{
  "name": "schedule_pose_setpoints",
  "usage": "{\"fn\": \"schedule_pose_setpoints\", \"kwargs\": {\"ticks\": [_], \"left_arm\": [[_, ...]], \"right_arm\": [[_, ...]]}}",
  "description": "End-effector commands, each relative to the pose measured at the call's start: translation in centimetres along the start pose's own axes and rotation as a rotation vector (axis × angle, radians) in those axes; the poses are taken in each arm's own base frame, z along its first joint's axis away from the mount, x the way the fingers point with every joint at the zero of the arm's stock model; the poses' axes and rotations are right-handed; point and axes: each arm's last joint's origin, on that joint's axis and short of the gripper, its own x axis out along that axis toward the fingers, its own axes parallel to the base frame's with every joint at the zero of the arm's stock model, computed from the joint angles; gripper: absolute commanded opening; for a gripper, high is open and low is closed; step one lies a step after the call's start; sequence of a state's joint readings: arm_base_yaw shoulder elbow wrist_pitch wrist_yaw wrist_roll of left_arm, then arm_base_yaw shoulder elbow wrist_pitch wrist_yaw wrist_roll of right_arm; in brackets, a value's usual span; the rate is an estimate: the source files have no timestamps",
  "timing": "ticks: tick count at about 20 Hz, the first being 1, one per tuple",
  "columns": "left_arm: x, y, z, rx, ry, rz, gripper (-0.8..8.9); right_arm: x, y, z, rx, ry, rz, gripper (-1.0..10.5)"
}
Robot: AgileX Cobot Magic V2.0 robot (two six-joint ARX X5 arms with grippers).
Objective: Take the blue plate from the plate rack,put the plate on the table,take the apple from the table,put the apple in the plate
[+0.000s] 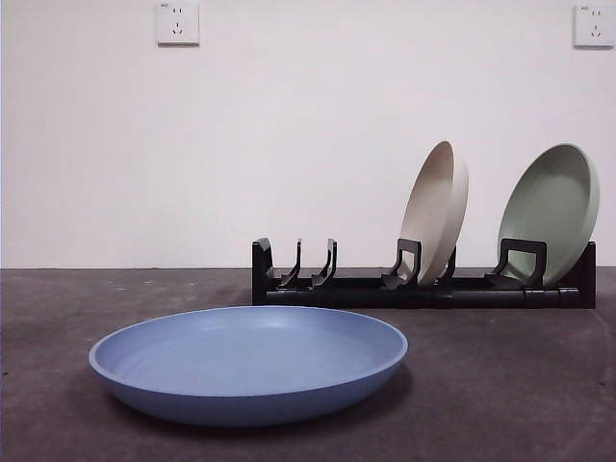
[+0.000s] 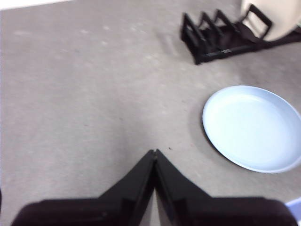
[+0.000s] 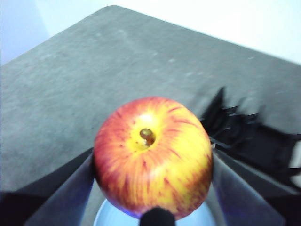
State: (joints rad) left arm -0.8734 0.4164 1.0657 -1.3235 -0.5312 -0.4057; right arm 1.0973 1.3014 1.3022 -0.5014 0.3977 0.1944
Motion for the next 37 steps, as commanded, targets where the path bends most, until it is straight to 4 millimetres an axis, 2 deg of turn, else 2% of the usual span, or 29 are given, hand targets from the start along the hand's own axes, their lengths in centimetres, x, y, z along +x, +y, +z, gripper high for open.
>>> {"fn": "schedule_pose_setpoints", "kwargs": {"ticks": [1,7,15,22,31,32,33,36,37], "left_arm": [[0.0,0.0,-0.1,-0.014,0.002,-0.015,-0.08],[0.0,0.0,-0.1,-0.014,0.001,-0.014,-0.08],[0.1,-0.1,0.0,-0.007,0.004,-0.009,-0.08],[0.2,-0.2,0.1,-0.008,0.011,-0.010,-0.08],[0.2,-0.2,0.1,-0.007,0.007,0.001,-0.08],[0.2,-0.2,0.1,-0.007,0.006,0.002,-0.08],[0.2,-0.2,0.1,-0.007,0.007,0.002,-0.08],[0.2,-0.2,0.1,-0.009,0.008,-0.001,-0.08],[0.2,-0.2,0.1,-0.014,0.009,-0.005,-0.08]], "right_arm": [[2.7,0.6,-3.8,0.009,-0.002,0.050,-0.1],[5.7,0.4,-9.5,0.089,-0.039,0.063,-0.1],[8.5,-0.9,-16.3,0.163,-0.040,0.022,-0.1],[12.3,-1.5,-19.1,0.186,0.026,0.047,-0.1],[13.3,-1.3,-20.5,0.172,0.072,0.037,0.1],[13.3,-1.3,-20.5,0.172,0.071,0.037,0.6],[13.3,-1.3,-20.5,0.172,0.071,0.037,1.6],[13.3,-1.2,-20.0,0.176,0.060,0.060,6.3],[13.2,-1.1,-19.7,0.179,0.053,0.077,6.6]]}}
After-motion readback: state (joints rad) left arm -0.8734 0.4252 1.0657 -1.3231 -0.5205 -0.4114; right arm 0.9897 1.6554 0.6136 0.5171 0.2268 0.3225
